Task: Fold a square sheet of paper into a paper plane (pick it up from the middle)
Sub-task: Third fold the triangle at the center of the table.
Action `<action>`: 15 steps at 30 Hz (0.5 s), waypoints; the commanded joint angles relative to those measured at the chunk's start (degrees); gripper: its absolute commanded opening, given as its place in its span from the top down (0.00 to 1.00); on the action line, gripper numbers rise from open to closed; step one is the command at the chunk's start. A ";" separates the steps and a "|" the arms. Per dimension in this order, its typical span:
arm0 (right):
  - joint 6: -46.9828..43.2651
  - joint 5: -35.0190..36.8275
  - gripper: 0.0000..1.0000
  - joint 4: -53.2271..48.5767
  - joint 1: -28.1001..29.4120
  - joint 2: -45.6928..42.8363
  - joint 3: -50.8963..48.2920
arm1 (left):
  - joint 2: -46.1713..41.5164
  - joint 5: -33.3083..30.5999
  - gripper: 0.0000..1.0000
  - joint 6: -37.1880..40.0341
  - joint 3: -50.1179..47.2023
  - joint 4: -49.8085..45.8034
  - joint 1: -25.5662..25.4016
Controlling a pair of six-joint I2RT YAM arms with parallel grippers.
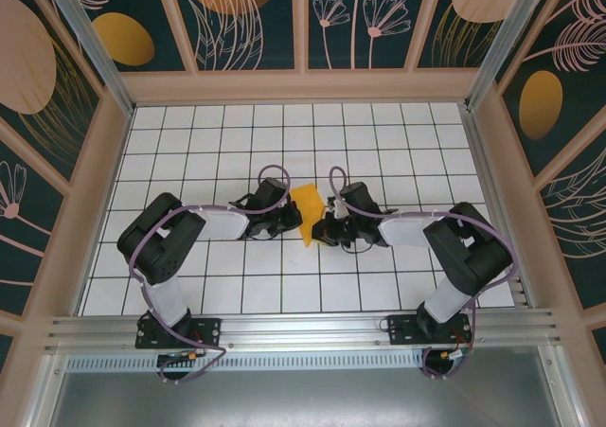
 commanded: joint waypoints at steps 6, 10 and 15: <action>-2.18 -0.97 0.94 0.56 1.49 2.49 2.59 | 1.02 -3.15 1.00 -0.42 -1.80 -5.39 -0.12; -2.66 -1.10 0.94 -0.01 1.61 3.63 2.91 | 0.88 -3.26 1.00 -0.56 -1.89 -5.39 -0.09; -3.72 -0.99 0.94 -1.58 1.79 4.43 3.06 | 1.02 -3.26 1.00 -0.63 -1.73 -5.40 -0.08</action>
